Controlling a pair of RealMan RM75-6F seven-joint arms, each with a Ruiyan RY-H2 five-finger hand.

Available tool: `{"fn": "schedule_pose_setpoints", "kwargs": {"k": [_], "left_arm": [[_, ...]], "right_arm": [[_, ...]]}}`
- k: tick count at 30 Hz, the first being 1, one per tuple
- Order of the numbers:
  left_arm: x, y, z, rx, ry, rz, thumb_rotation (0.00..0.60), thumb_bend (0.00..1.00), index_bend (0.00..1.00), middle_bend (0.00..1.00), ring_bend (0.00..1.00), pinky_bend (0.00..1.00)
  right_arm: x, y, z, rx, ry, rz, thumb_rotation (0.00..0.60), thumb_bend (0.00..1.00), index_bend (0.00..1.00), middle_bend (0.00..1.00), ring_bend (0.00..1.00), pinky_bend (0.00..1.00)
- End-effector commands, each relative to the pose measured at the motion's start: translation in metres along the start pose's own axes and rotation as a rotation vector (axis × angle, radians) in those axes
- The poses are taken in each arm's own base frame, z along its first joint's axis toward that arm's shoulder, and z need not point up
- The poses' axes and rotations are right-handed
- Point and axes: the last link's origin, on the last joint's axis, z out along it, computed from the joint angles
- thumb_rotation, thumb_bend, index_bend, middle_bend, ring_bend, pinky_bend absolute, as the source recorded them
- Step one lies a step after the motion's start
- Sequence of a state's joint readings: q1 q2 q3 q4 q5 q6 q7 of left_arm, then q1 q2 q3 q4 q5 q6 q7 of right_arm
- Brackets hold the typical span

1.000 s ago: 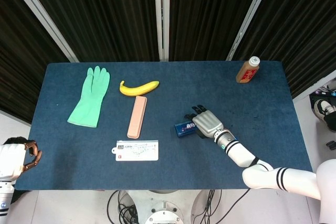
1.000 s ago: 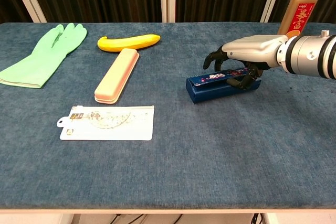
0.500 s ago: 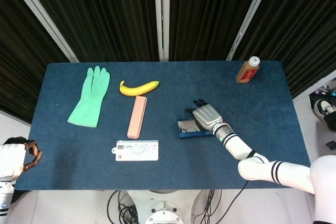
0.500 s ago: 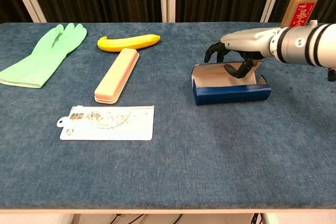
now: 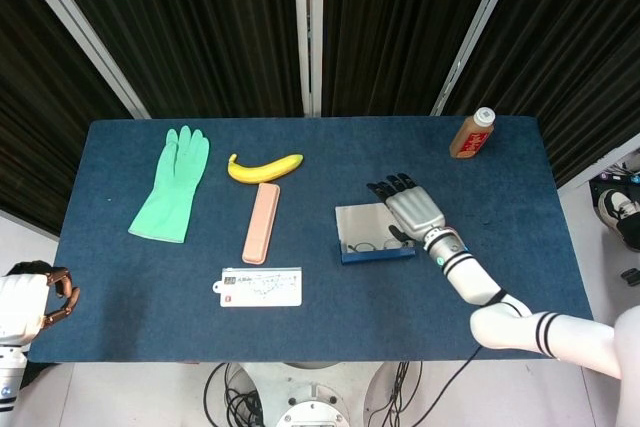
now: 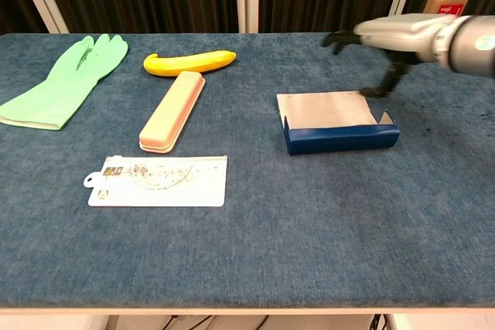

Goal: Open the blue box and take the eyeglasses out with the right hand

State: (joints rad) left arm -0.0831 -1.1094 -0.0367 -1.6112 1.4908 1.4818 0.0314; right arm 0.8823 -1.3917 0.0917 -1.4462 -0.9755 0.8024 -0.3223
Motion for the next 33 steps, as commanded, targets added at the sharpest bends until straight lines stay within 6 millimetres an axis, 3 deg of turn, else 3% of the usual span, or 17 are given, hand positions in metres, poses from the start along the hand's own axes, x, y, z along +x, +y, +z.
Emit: {"fn": "schedule_pose_setpoints", "kwargs": {"k": [1, 5, 10, 16, 27, 33], "left_arm": [[0.000, 0.000, 0.000, -0.001, 0.001, 0.002, 0.600, 0.37, 0.66, 0.67, 0.43, 0.38], [0.000, 0.001, 0.000, 0.001, 0.002, 0.006, 0.600, 0.37, 0.66, 0.67, 0.43, 0.38], [-0.001, 0.001, 0.000, 0.005, 0.004, 0.011, 0.600, 0.37, 0.66, 0.67, 0.43, 0.37], [-0.001, 0.001, 0.000, 0.006, 0.004, 0.009, 0.600, 0.37, 0.66, 0.67, 0.43, 0.37], [0.000, 0.000, 0.000, 0.004, 0.002, 0.001, 0.600, 0.37, 0.66, 0.67, 0.43, 0.37], [0.000, 0.000, 0.000, 0.003, 0.001, -0.004, 0.600, 0.37, 0.66, 0.67, 0.43, 0.37]], "right_arm": [[-0.007, 0.026, -0.020, -0.049, -0.012, -0.015, 0.600, 0.26, 0.00, 0.10, 0.00, 0.00], [-0.019, 0.039, -0.019, -0.076, -0.046, -0.012, 0.600, 0.18, 0.00, 0.10, 0.00, 0.00], [-0.035, 0.035, -0.006, -0.057, -0.059, -0.031, 0.600, 0.07, 0.00, 0.09, 0.00, 0.00], [-0.049, 0.012, 0.003, 0.035, -0.028, -0.080, 0.600, 0.02, 0.00, 0.07, 0.00, 0.00], [-0.043, -0.049, 0.002, 0.245, 0.064, -0.085, 0.600, 0.00, 0.00, 0.05, 0.00, 0.00], [-0.041, -0.078, -0.005, 0.355, 0.001, -0.076, 0.600, 0.04, 0.00, 0.14, 0.00, 0.00]]}}
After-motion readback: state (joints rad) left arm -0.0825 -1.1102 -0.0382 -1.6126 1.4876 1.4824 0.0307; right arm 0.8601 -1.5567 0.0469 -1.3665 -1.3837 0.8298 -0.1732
